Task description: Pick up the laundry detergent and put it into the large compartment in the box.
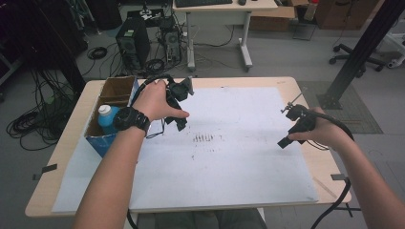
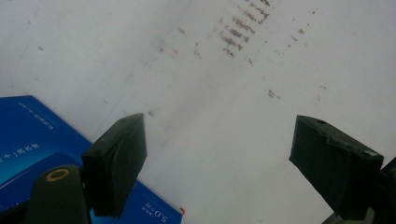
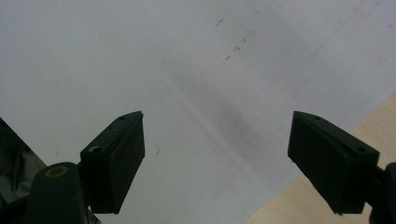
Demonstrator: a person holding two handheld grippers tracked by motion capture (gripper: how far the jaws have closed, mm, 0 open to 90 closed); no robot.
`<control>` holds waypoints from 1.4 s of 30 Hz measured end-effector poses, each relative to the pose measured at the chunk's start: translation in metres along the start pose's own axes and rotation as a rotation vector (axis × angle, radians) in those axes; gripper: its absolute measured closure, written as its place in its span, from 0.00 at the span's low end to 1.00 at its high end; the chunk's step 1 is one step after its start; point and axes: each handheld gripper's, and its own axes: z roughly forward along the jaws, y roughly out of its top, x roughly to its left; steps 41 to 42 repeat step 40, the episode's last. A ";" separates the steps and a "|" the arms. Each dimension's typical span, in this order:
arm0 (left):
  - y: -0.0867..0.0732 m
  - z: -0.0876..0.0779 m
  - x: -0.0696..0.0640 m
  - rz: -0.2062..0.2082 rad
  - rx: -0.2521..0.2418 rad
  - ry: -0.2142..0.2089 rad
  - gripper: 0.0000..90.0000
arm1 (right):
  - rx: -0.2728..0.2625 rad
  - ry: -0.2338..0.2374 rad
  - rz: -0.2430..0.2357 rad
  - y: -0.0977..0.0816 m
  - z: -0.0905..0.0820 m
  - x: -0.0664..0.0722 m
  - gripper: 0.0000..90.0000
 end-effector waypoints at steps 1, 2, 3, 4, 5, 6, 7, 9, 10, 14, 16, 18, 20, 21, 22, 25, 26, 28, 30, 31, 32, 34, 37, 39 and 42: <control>0.000 0.000 0.000 0.001 0.001 -0.001 0.21 | -0.001 0.000 -0.001 0.000 0.000 0.000 0.21; 0.000 0.000 -0.001 0.001 0.001 -0.001 0.21 | 0.001 0.000 0.003 -0.001 0.000 0.000 0.21; 0.000 0.000 -0.001 0.004 0.002 -0.001 0.21 | 0.001 -0.001 0.002 -0.001 0.000 0.000 0.21; 0.000 0.000 -0.001 0.003 0.003 -0.001 0.21 | 0.000 -0.001 0.002 -0.001 -0.001 0.000 0.21; 0.000 0.000 -0.001 0.003 0.004 -0.001 0.21 | 0.000 0.000 0.002 -0.001 -0.001 0.000 0.21; 0.000 0.000 -0.001 0.002 0.003 -0.001 0.21 | -0.002 -0.001 0.002 -0.002 -0.001 0.000 0.21; 0.001 0.000 -0.002 0.000 0.005 -0.002 0.21 | -0.002 -0.002 0.002 -0.002 -0.001 0.000 0.21; 0.001 0.000 -0.002 0.001 0.007 -0.003 0.21 | -0.004 -0.002 0.000 -0.002 -0.002 0.001 0.21; 0.001 0.000 -0.002 0.001 0.007 -0.003 0.21 | -0.002 -0.001 0.001 -0.002 -0.002 0.001 0.21; 0.001 0.000 -0.002 0.000 0.006 -0.004 0.21 | -0.002 0.001 0.001 -0.002 -0.001 0.001 0.21; 0.001 0.000 -0.002 -0.002 0.004 -0.006 0.21 | -0.001 0.000 0.000 -0.003 -0.001 0.001 0.21; 0.000 0.001 -0.002 -0.002 0.008 -0.006 0.21 | -0.001 0.001 -0.001 -0.003 0.000 0.001 0.21; 0.000 0.002 -0.002 -0.003 0.007 -0.008 0.21 | 0.000 0.001 0.000 -0.003 0.000 0.002 0.21; 0.000 0.002 -0.003 -0.002 0.010 -0.009 0.21 | -0.001 0.001 -0.002 -0.003 0.000 0.001 0.21; 0.000 0.003 -0.003 0.001 0.010 -0.007 0.21 | 0.001 0.002 0.001 -0.003 0.000 0.001 0.21; 0.000 0.003 -0.003 -0.003 0.014 -0.010 0.21 | 0.000 0.001 0.001 -0.003 0.000 0.002 0.21; 0.000 0.002 -0.002 -0.004 0.016 -0.012 0.21 | -0.001 0.002 0.000 -0.003 0.000 0.002 0.21; -0.001 0.001 -0.002 -0.007 0.012 -0.011 0.21 | -0.002 0.003 -0.001 -0.003 0.000 0.002 0.21; -0.001 0.001 -0.002 -0.011 0.014 -0.011 0.21 | -0.002 0.004 -0.002 -0.003 0.000 0.002 0.21; -0.002 0.002 -0.001 -0.012 0.016 -0.008 0.21 | -0.001 0.003 -0.001 -0.003 0.000 0.003 0.21; -0.002 0.002 -0.001 -0.013 0.016 -0.007 0.21 | -0.002 0.004 -0.003 -0.003 0.001 0.003 0.21; -0.003 0.002 -0.001 -0.016 0.020 -0.004 0.21 | -0.001 0.005 -0.005 -0.004 0.001 0.003 0.21; -0.004 0.002 0.000 -0.020 0.022 -0.005 0.21 | 0.000 0.004 -0.004 -0.004 0.001 0.003 0.21; -0.004 0.001 0.000 -0.022 0.020 -0.005 0.21 | -0.001 0.003 -0.004 -0.005 0.001 0.003 0.21; -0.004 0.001 0.000 -0.022 0.019 -0.004 0.21 | -0.002 0.004 -0.003 -0.005 0.001 0.003 0.21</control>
